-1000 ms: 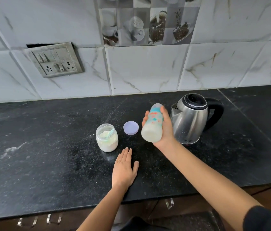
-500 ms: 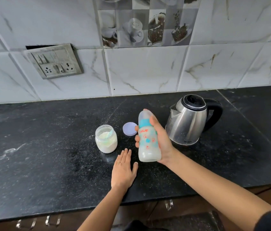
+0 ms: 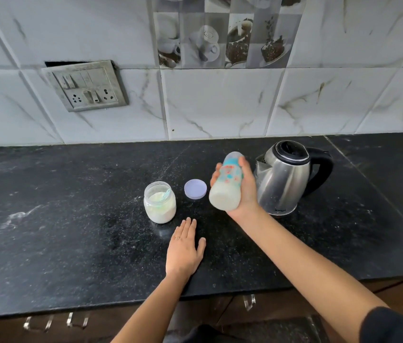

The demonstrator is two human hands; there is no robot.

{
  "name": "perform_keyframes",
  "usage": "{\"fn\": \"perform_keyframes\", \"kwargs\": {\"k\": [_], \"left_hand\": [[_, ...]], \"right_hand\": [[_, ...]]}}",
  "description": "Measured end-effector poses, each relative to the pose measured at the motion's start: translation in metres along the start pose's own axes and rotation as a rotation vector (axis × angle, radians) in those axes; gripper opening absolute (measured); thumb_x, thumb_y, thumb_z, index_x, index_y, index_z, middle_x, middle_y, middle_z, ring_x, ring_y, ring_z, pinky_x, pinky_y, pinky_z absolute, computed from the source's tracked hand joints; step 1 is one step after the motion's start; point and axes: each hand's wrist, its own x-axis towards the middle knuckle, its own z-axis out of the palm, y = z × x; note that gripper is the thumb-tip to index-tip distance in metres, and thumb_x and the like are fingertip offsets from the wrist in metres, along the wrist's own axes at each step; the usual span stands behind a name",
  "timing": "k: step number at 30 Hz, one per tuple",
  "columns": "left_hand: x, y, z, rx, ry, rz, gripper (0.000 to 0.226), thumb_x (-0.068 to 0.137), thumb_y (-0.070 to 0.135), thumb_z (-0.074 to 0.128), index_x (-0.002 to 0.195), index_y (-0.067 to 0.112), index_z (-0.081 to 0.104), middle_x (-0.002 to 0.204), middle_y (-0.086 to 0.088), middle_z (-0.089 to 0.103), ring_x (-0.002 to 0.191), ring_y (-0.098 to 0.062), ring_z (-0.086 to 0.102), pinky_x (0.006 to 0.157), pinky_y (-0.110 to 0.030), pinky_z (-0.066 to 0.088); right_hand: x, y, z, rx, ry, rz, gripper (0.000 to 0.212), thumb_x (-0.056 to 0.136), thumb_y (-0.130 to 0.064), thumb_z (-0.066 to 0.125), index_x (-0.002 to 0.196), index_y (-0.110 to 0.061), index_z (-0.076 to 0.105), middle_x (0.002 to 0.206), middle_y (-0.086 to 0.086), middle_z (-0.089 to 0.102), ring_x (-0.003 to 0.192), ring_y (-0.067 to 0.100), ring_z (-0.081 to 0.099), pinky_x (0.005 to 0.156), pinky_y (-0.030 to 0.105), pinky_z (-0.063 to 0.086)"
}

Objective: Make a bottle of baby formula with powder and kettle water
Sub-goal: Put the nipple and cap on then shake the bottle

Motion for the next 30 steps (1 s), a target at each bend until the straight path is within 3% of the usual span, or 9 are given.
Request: {"fn": "perform_keyframes", "kwargs": {"k": [6,10,12,15,19,22,25,30], "left_hand": [[-0.001,0.0,0.001,-0.008,0.002,0.003,0.063,0.098,0.046,0.032,0.151,0.015,0.021,0.158,-0.002,0.019,0.146,-0.013,0.011,0.119,-0.027,0.004],[-0.001,0.001,0.001,-0.004,-0.004,-0.006,0.061,0.098,0.045,0.033,0.15,0.014,0.023,0.158,-0.003,0.02,0.146,-0.013,0.012,0.119,-0.027,0.004],[-0.001,0.001,-0.001,-0.002,-0.006,-0.002,0.062,0.098,0.045,0.033,0.151,0.014,0.022,0.158,-0.003,0.02,0.146,-0.013,0.012,0.12,-0.028,0.006],[0.0,-0.001,-0.002,-0.016,0.001,0.011,0.063,0.097,0.045,0.036,0.15,0.014,0.024,0.157,-0.004,0.024,0.146,-0.014,0.015,0.12,-0.031,0.012],[-0.001,0.0,-0.003,-0.012,-0.012,-0.002,0.061,0.099,0.046,0.032,0.151,0.016,0.021,0.158,-0.001,0.019,0.146,-0.012,0.01,0.119,-0.026,0.004],[-0.002,0.002,-0.005,-0.017,0.003,-0.002,0.06,0.098,0.045,0.035,0.149,0.015,0.026,0.156,-0.002,0.027,0.145,-0.012,0.017,0.12,-0.027,0.008],[0.0,0.003,-0.006,-0.041,0.026,-0.004,0.058,0.097,0.044,0.039,0.147,0.015,0.032,0.152,-0.003,0.035,0.142,-0.014,0.025,0.119,-0.029,0.013],[-0.002,0.001,-0.006,-0.021,-0.009,-0.004,0.061,0.099,0.046,0.031,0.151,0.017,0.019,0.159,0.0,0.016,0.146,-0.01,0.007,0.118,-0.024,0.001]], "right_hand": [[-0.022,0.017,-0.014,-0.267,-0.138,0.078,0.04,0.088,-0.048,0.051,0.107,-0.012,0.049,0.075,0.004,0.058,0.051,0.015,0.055,0.049,0.024,0.049],[-0.004,-0.002,-0.006,-0.033,-0.003,-0.002,0.038,0.091,-0.048,0.049,0.092,-0.01,0.056,0.077,0.003,0.059,0.052,0.015,0.058,0.049,0.023,0.051],[-0.013,0.007,-0.007,-0.111,-0.071,0.036,0.041,0.091,-0.048,0.046,0.084,-0.01,0.062,0.072,0.004,0.058,0.05,0.015,0.055,0.049,0.022,0.049],[-0.025,0.023,-0.01,-0.278,-0.144,0.062,0.038,0.087,-0.046,0.046,0.093,-0.015,0.067,0.074,0.004,0.058,0.05,0.016,0.054,0.049,0.024,0.048],[0.0,0.006,-0.001,-0.04,-0.004,0.002,0.04,0.09,-0.048,0.051,0.105,-0.012,0.057,0.08,0.004,0.06,0.053,0.017,0.06,0.05,0.025,0.052],[-0.009,0.018,-0.002,-0.108,-0.059,0.082,0.041,0.089,-0.049,0.05,0.095,-0.009,0.055,0.073,0.005,0.058,0.05,0.016,0.058,0.048,0.024,0.051],[-0.02,0.03,-0.003,-0.223,-0.128,0.125,0.054,0.08,-0.049,0.06,0.116,-0.013,0.045,0.074,0.006,0.06,0.051,0.018,0.058,0.049,0.026,0.051],[-0.004,0.008,0.003,-0.048,-0.009,0.038,0.04,0.091,-0.047,0.05,0.098,-0.008,0.054,0.078,0.005,0.059,0.051,0.017,0.059,0.048,0.024,0.051]]}}
